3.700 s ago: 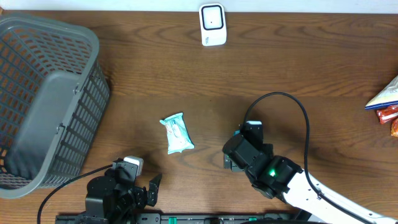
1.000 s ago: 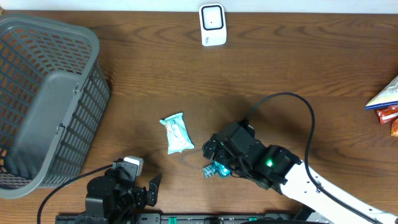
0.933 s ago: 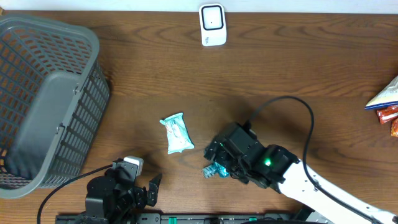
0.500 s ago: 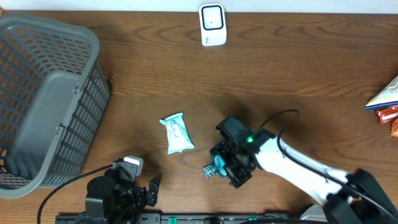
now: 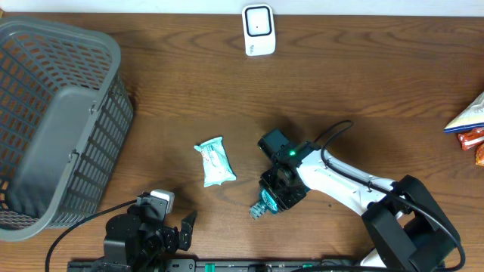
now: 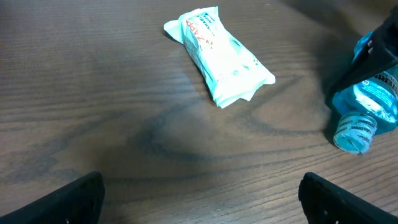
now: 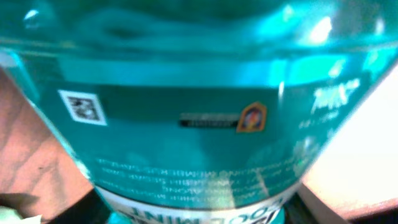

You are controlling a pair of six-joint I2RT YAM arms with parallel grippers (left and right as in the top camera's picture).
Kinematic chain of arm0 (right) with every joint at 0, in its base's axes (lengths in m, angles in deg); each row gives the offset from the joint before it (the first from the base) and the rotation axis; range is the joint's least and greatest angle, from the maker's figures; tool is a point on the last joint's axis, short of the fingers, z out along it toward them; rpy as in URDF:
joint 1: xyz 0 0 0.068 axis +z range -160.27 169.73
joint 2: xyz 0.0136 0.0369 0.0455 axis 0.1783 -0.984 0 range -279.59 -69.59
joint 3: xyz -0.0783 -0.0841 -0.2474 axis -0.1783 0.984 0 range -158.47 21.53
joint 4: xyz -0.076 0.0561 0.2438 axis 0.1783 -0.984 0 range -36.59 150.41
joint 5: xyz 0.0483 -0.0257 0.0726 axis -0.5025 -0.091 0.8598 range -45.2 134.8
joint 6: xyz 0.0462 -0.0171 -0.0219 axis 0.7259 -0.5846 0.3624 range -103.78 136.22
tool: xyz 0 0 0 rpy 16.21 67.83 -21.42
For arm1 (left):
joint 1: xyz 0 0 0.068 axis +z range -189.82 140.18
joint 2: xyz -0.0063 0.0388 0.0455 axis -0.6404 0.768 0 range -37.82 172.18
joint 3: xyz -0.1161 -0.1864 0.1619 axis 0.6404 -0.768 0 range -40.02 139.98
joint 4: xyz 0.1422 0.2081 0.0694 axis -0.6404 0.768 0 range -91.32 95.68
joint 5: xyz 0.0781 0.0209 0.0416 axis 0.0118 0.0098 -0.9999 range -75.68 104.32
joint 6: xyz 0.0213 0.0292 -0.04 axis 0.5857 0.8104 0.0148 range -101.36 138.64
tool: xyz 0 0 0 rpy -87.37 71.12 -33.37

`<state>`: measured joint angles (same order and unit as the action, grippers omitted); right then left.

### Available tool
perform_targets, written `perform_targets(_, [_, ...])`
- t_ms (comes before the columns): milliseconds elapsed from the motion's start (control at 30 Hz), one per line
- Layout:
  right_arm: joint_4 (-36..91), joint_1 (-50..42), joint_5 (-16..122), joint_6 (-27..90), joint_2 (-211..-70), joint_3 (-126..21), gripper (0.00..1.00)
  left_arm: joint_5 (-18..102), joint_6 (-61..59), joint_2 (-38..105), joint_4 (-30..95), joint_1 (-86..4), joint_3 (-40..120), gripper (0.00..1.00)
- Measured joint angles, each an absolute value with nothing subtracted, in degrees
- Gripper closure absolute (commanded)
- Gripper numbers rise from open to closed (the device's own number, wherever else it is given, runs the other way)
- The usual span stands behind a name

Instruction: Scan the item barcode

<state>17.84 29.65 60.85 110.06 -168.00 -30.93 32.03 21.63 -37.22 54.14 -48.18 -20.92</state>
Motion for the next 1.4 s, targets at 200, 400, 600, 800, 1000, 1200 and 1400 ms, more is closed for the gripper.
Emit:
perform_targets(200, [19.3,29.7,59.1,99.3,-168.5,-32.7,0.77,32.0,21.6,-37.2,54.1,-48.2,-20.9,0.01])
perform_targets(400, [26.2,29.7,55.1,86.2,-169.6,-35.5,0.83,32.0,21.6,-37.2,54.1,-48.2,-20.9,0.01])
perform_targets(600, [39.1,29.7,56.3,73.5,-170.6,-35.6,0.74,32.0,21.6,-37.2,54.1,-48.2,-20.9,0.01])
perform_targets(800, [46.0,29.7,62.2,65.4,-170.6,-35.7,0.79,32.0,21.6,-37.2,54.1,-48.2,-20.9,0.01])
perform_targets(1000, [46.5,29.2,68.5,60.3,-170.6,-35.6,0.84,32.0,21.6,-37.2,54.1,-48.2,-20.9,0.01])
perform_targets(1200, [60.7,26.7,77.6,59.2,-171.0,-29.0,0.85,32.0,21.6,-37.2,54.1,-48.2,-20.9,0.01])
perform_targets(1400, [63.7,24.6,84.3,58.0,-172.3,-25.6,0.83,32.0,21.6,-37.2,54.1,-48.2,-20.9,0.01])
